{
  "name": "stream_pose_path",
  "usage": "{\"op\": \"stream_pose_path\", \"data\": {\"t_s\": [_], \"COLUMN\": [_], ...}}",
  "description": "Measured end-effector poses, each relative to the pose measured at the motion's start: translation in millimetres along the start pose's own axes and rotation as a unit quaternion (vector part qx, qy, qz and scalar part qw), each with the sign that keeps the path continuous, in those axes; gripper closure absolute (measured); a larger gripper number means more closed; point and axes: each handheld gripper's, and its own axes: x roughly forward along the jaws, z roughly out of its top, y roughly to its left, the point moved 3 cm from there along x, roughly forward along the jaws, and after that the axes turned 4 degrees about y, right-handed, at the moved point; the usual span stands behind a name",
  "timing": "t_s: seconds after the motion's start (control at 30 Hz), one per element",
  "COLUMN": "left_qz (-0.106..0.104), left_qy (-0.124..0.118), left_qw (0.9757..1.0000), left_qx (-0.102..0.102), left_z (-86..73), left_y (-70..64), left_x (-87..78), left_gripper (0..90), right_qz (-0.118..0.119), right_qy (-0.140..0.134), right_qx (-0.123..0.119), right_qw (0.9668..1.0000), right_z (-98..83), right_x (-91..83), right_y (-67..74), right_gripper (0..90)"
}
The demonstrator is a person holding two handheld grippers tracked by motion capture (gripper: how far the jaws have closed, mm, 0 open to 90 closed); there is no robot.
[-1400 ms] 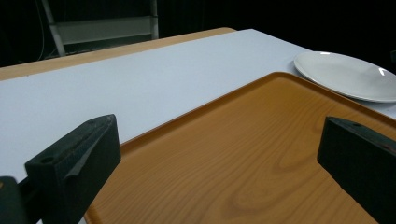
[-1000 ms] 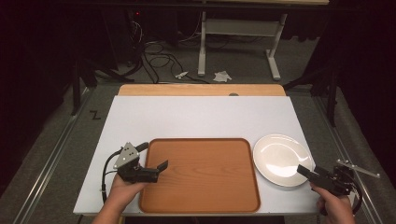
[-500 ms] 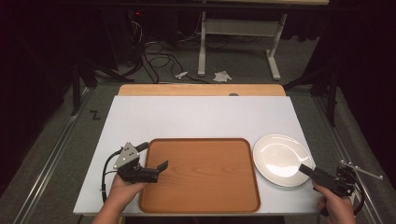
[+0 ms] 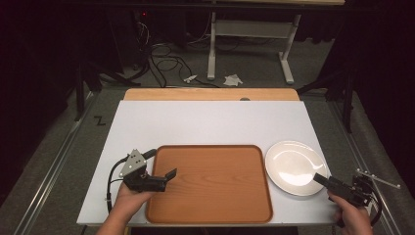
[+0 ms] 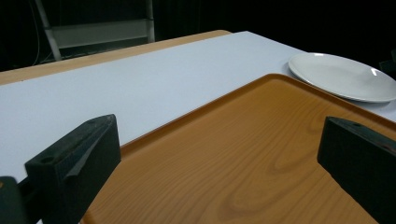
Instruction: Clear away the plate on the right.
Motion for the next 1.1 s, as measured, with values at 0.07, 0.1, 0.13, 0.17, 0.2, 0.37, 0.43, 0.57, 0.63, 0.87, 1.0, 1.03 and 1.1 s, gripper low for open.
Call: {"op": "stream_pose_path", "data": {"t_s": [0.07, 0.1, 0.13, 0.17, 0.2, 0.37, 0.43, 0.57, 0.63, 0.87, 1.0, 1.03, 1.1], "left_qz": [0.0, 0.001, 0.001, 0.0, 0.0, 0.0, 0.0, 0.0, 0.0, 0.0, -0.001, -0.001, -0.001], "left_qy": [0.002, 0.0, -0.002, -0.002, -0.004, -0.005, -0.005, -0.005, -0.005, 0.0, -0.001, -0.001, -0.001], "left_qw": [1.0, 1.0, 1.0, 1.0, 1.0, 1.0, 1.0, 1.0, 1.0, 1.0, 1.0, 1.0, 1.0], "left_qx": [0.001, 0.0, -0.001, 0.0, 0.0, -0.002, -0.001, 0.001, 0.0, -0.001, -0.001, -0.001, -0.001], "left_z": [-0.1, 0.0, 0.4, 0.5, 0.7, 0.8, 0.8, 0.7, 0.7, -0.3, -0.1, -0.1, -0.1], "left_y": [0.0, -0.1, -0.3, -0.5, -0.6, 1.0, 0.6, 0.0, 0.2, -0.2, -1.0, -1.3, -1.1], "left_x": [0.8, 0.8, -0.1, -0.9, -1.4, -2.2, -2.2, -1.9, -1.6, 0.0, 0.1, 0.0, -0.2], "left_gripper": [0.2, 0.2, 0.2, 0.2, 0.2, 0.2, 0.2, 0.2, 0.2, 0.2, 0.2, 0.2, 0.2], "right_qz": [0.0, -0.001, -0.001, 0.002, 0.001, 0.004, 0.005, 0.005, 0.012, 0.029, 0.036, 0.038, 0.039], "right_qy": [-0.001, -0.002, -0.001, 0.001, 0.0, 0.004, 0.008, 0.008, 0.012, 0.011, 0.01, 0.008, 0.008], "right_qx": [0.002, 0.004, 0.01, 0.012, 0.01, 0.023, 0.036, 0.06, 0.075, 0.122, 0.146, 0.145, 0.143], "right_qw": [1.0, 1.0, 0.9999, 0.9999, 0.9999, 0.9997, 0.9993, 0.9981, 0.997, 0.9921, 0.9887, 0.9887, 0.9889], "right_z": [0.0, -0.1, -0.5, -0.7, -0.5, -0.9, -1.7, -1.8, -2.3, 0.2, 1.5, 1.5, 1.5], "right_x": [-0.5, -0.7, -0.8, -0.6, -0.4, 1.5, 2.5, 3.8, 5.3, 11.8, 12.9, 13.3, 13.5], "right_y": [0.1, 0.2, 0.5, 0.1, -0.6, -2.0, -3.8, -9.8, -12.9, -16.4, -17.8, -19.0, -19.1], "right_gripper": [14.8, 14.8, 14.8, 15.1, 15.5, 17.6, 19.4, 23.3, 25.2, 33.8, 36.2, 36.6, 36.4]}}
